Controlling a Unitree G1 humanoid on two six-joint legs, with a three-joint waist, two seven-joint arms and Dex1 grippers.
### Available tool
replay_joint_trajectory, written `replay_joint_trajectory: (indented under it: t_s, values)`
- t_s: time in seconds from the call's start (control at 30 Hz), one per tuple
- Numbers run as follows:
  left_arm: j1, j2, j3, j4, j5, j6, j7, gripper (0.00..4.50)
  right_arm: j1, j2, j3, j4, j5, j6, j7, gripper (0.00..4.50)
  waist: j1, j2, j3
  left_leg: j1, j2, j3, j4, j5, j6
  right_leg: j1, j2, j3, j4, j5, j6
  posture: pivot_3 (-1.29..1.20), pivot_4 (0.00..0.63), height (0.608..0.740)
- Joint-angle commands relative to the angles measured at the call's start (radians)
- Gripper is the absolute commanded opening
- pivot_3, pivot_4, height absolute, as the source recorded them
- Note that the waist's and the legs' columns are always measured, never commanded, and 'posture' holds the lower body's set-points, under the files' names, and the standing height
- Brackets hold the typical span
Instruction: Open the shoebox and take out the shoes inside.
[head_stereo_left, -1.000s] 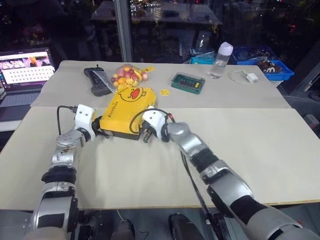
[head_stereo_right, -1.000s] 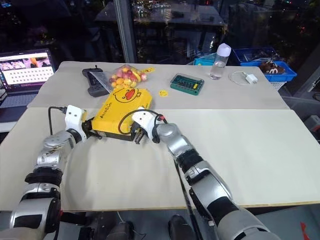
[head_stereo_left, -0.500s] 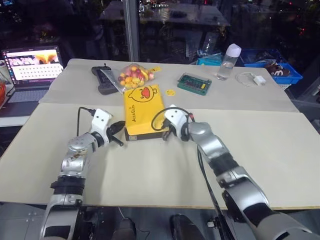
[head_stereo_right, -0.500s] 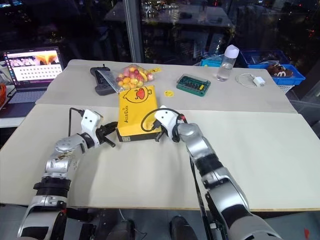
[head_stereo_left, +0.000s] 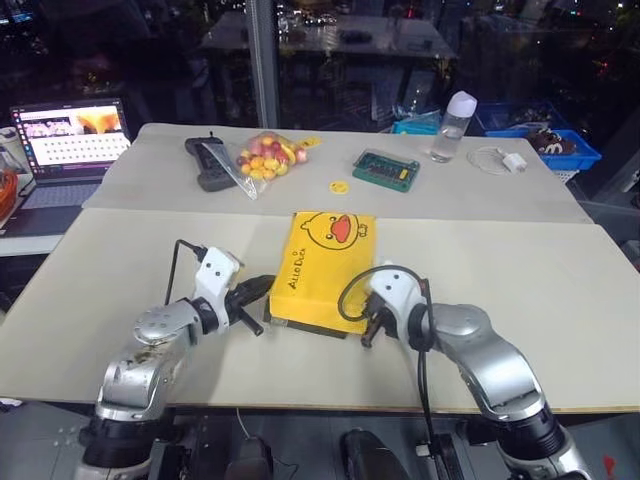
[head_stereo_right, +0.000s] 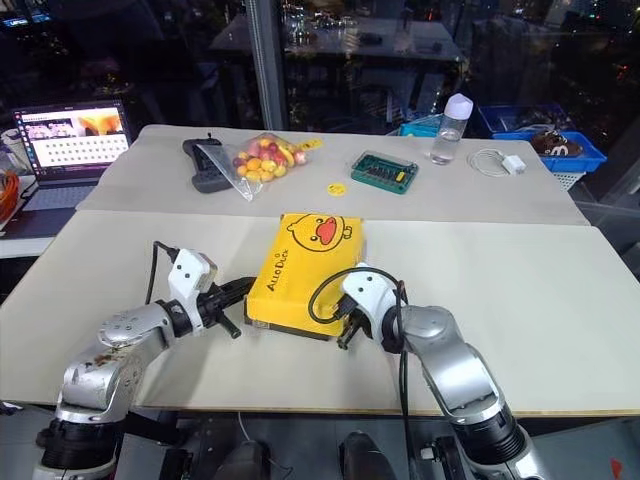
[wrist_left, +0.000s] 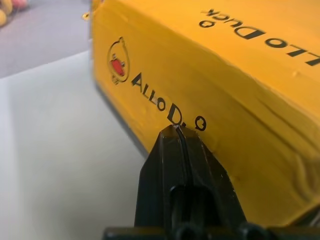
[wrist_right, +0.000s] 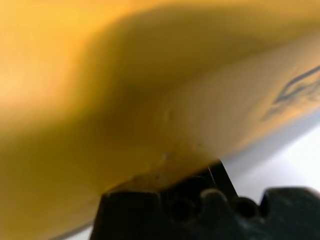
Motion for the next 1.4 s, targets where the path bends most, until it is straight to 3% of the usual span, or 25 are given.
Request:
replay_joint_trajectory:
  t_s: [0.03, 0.37, 0.6, 0.77, 0.93, 1.3, 1.4]
  values:
    - [-0.006, -0.015, -0.030, -0.090, -0.059, 0.031, 0.003, 0.01, -0.028, 0.012, -0.029, 0.007, -0.002, -0.057, -0.062, 0.00, -0.001, 0.000, 0.000, 0.002, 0.000, 0.000, 0.000, 0.000, 0.000, 0.002, 0.000, 0.000, -0.001, -0.001, 0.000, 0.00, 0.150, 0.697]
    - [0.061, 0.032, -0.033, -0.110, -0.066, 0.036, -0.010, 0.01, -0.047, -0.039, -0.066, 0.093, 0.003, -0.141, -0.096, 0.00, -0.001, 0.000, 0.000, 0.000, 0.000, 0.000, -0.002, 0.000, 0.000, 0.003, 0.000, 0.000, -0.004, -0.002, 0.001, 0.00, 0.150, 0.697]
    - [0.233, 0.111, 0.124, -0.046, -0.061, -0.142, -0.076, 0.01, 0.005, -0.134, -0.113, 0.039, 0.088, -0.138, 0.002, 0.00, -0.003, 0.000, 0.000, 0.001, 0.000, 0.000, -0.002, 0.000, 0.000, 0.003, 0.000, 0.000, -0.005, -0.003, 0.000, 0.00, 0.150, 0.697]
    - [0.400, 0.073, 0.209, -0.202, -0.164, -0.215, -0.100, 0.01, 0.002, -0.167, -0.124, 0.096, 0.139, -0.256, 0.086, 0.00, 0.000, 0.000, 0.001, 0.001, 0.000, 0.000, -0.002, -0.001, 0.000, 0.003, -0.001, 0.000, -0.006, -0.005, -0.003, 0.00, 0.150, 0.697]
    - [0.634, 0.063, 0.272, -0.415, -0.259, -0.236, -0.115, 0.01, -0.114, -0.147, -0.109, 0.194, 0.157, -0.305, 0.117, 0.00, -0.015, 0.002, 0.001, 0.001, 0.001, 0.003, -0.002, -0.001, 0.000, 0.003, -0.001, 0.001, -0.007, -0.006, -0.007, 0.00, 0.150, 0.697]
    - [0.741, 0.049, 0.247, -0.471, -0.266, -0.296, -0.090, 0.01, -0.244, -0.153, -0.071, 0.223, 0.177, -0.330, 0.178, 0.00, -0.026, 0.003, 0.002, 0.001, 0.001, 0.003, -0.002, -0.001, 0.000, 0.004, -0.001, 0.001, -0.011, -0.007, -0.008, 0.00, 0.150, 0.697]
    - [0.749, 0.051, 0.238, -0.453, -0.258, -0.322, -0.103, 0.01, -0.417, -0.119, -0.020, 0.248, 0.197, -0.350, 0.259, 0.00, -0.035, 0.006, 0.004, 0.001, 0.001, 0.003, -0.002, -0.001, 0.000, 0.003, -0.001, 0.001, -0.011, -0.006, -0.009, 0.00, 0.150, 0.697]
